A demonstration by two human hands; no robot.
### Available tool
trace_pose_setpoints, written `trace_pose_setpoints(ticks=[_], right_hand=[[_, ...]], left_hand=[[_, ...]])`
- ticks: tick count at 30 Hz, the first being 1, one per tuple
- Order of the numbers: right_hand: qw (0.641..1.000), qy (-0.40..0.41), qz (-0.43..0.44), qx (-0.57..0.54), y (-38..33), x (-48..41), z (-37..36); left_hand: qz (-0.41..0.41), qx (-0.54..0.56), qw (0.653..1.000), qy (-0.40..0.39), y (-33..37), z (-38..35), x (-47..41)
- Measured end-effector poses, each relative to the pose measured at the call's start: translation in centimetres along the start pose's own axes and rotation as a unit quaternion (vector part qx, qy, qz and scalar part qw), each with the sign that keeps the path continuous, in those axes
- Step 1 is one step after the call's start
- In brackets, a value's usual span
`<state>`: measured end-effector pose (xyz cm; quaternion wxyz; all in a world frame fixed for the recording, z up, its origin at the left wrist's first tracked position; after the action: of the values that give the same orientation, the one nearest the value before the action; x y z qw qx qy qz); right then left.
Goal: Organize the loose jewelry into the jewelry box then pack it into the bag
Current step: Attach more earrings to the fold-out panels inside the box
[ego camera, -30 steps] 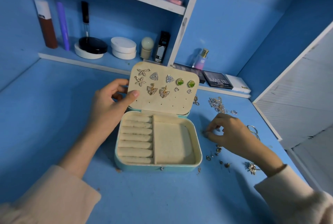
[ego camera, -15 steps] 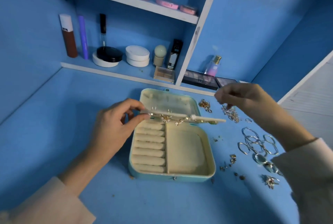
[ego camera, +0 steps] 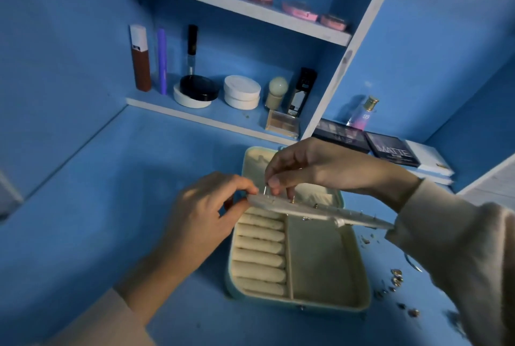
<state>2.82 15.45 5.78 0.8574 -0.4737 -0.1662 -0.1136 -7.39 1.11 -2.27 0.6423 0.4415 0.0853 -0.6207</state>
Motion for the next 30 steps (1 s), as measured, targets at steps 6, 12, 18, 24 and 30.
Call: trace_pose_setpoints(ticks=[6, 12, 18, 24, 30], right_hand=[[1.000, -0.012, 0.003, 0.012, -0.1, -0.3, 0.0], [0.998, -0.020, -0.007, 0.051, -0.7, -0.4, 0.1], [0.994, -0.024, -0.013, 0.109, -1.1, -0.5, -0.2], [0.991, -0.024, -0.019, 0.129, -1.5, -0.5, -0.4], [0.988, 0.005, -0.047, 0.147, -1.9, -1.0, -0.7]], left_hand=[[-0.005, -0.007, 1.000, -0.008, 0.2, 0.1, -0.2], [-0.012, -0.013, 1.000, 0.001, 0.3, 0.1, -0.3], [-0.016, -0.017, 1.000, 0.001, 0.3, 0.1, -0.3], [-0.018, -0.029, 0.999, -0.005, 0.3, 0.1, -0.2], [-0.023, -0.021, 0.999, 0.003, 0.2, 0.0, 0.0]])
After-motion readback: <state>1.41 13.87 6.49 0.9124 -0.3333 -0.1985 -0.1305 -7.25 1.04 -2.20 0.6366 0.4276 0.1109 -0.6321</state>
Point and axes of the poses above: each hand's wrist, its own x-axis away from the middle knuckle, its own z-axis out of the back of the hand, y = z × x, the point moved 2 cm from there along -x, towards the middle knuckle, and after that the axes turned 11 degrees about -y, right-handed, at the moved point
